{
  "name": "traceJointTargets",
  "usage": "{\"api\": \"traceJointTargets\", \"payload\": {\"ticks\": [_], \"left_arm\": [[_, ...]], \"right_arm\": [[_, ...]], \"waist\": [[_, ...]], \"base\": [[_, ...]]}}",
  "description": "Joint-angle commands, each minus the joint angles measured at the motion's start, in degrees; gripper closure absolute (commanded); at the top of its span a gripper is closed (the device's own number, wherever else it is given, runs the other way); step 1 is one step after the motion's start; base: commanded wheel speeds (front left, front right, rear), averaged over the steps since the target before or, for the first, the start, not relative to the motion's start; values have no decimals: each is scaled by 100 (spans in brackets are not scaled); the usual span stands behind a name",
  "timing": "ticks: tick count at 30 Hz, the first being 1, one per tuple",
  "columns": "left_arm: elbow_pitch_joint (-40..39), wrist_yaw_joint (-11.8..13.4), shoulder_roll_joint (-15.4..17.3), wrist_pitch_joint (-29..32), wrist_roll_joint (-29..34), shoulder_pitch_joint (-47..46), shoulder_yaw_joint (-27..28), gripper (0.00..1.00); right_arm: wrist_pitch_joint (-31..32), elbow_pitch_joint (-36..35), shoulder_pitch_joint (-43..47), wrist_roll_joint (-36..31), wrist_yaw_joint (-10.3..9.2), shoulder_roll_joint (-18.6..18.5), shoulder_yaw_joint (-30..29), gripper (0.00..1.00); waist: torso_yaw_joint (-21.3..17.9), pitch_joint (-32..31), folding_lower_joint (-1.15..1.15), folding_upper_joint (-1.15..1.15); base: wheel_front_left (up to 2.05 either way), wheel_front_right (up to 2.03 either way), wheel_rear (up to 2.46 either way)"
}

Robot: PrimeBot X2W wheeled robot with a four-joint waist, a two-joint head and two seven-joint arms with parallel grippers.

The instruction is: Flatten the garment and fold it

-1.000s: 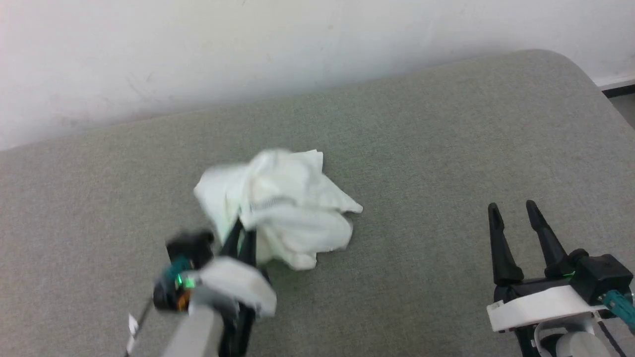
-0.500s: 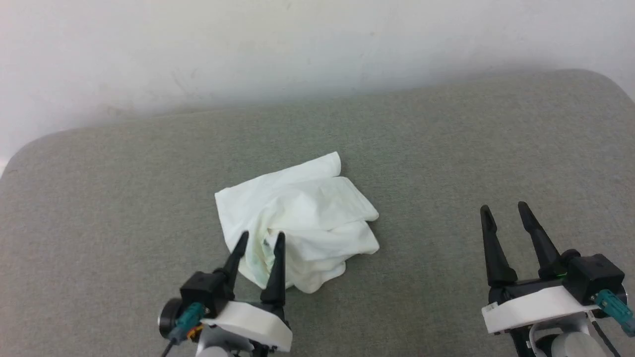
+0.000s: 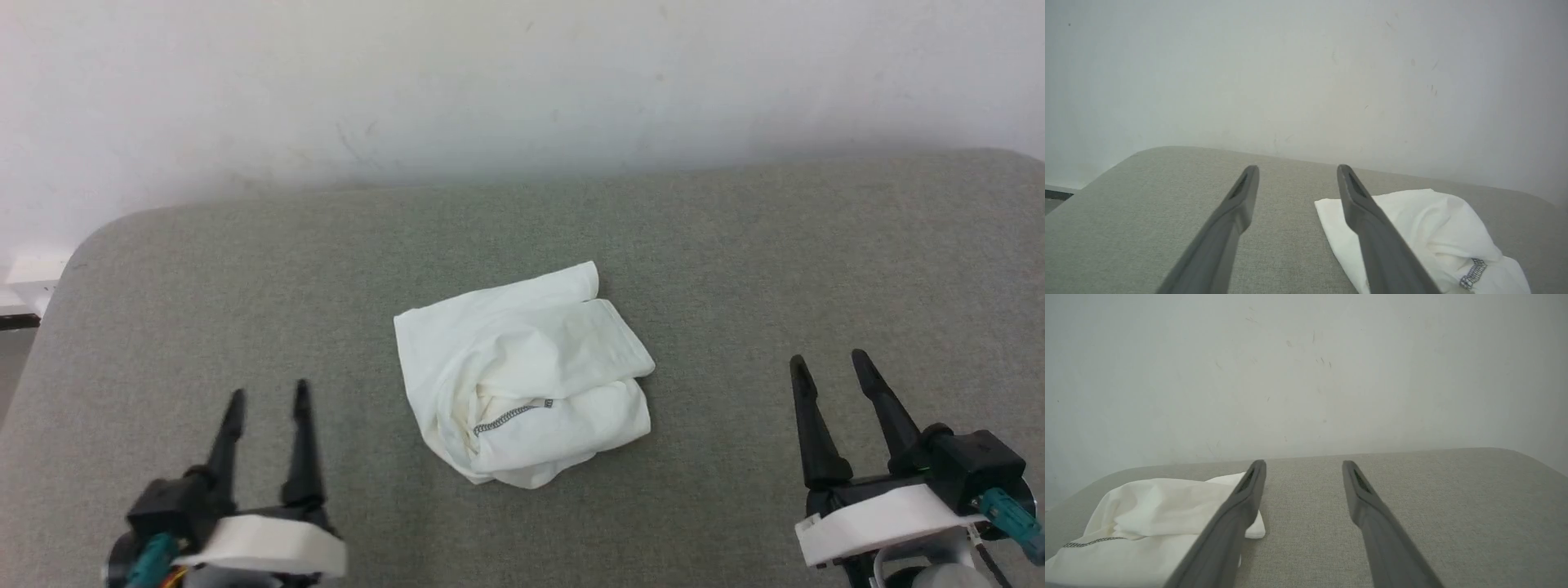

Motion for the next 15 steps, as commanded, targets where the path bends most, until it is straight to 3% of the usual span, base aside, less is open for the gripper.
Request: {"api": "traceJointTargets", "payload": {"ticks": [1, 6, 15], "left_arm": [[15, 38, 121, -25, -86, 123, 170, 0], [-12, -18, 380, 76, -334, 287, 503, 0], [-80, -229, 700, 459, -610, 105, 625, 0]], "right_arm": [[31, -43, 59, -39, -4, 6, 8, 0], [62, -116, 145, -43, -4, 6, -11, 0], [74, -160, 96, -25, -4, 6, 9, 0]], "waist": [[30, -21, 0, 0], [102, -19, 0, 0], [153, 149, 0, 0]], "base": [[0, 0, 0], [0, 0, 0], [0, 0, 0]]}}
